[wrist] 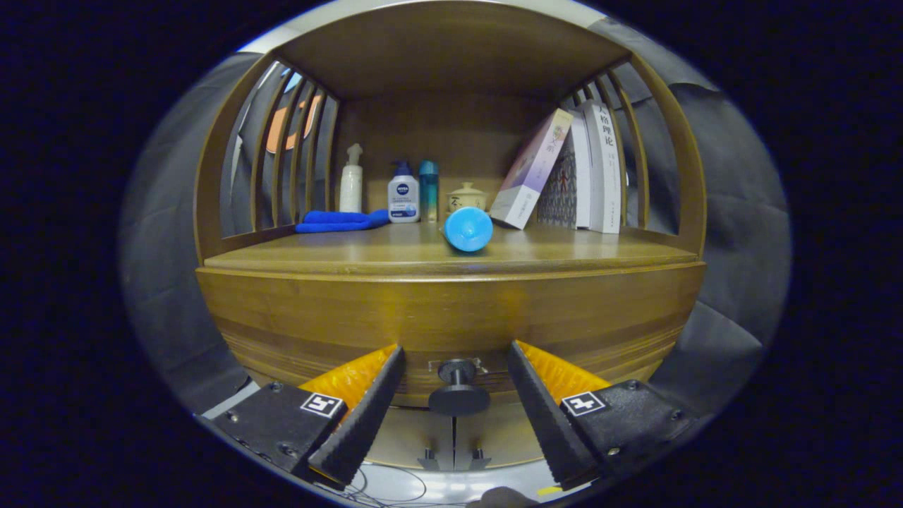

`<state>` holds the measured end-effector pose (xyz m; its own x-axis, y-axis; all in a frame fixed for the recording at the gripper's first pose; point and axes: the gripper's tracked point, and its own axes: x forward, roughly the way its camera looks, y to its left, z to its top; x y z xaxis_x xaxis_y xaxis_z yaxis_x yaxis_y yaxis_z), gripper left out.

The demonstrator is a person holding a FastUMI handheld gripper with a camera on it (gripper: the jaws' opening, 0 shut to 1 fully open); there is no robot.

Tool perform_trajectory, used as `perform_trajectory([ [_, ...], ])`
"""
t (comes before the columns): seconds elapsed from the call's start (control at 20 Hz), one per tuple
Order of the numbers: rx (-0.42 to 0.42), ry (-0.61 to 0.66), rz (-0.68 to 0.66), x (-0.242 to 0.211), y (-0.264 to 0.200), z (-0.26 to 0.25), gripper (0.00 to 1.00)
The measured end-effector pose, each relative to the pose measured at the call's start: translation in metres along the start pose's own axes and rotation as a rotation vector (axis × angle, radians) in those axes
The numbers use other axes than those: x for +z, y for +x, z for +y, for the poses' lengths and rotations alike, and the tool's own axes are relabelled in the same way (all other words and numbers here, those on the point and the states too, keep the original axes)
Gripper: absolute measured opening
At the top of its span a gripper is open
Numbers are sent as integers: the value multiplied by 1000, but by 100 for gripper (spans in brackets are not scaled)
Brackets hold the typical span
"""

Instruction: Pull open the drawer, take out the items inside it, and place them on the countertop above the cabinet.

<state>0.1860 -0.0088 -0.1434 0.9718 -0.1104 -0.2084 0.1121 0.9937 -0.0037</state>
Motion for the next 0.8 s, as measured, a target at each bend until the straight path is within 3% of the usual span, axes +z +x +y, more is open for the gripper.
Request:
perform_trajectory([
  [0.4,4,27,54,6,-13,-12,98],
  [0.6,2,-14,2,27,-68,-24,98],
  [0.8,38,22,-95,54,-138,-22,98],
])
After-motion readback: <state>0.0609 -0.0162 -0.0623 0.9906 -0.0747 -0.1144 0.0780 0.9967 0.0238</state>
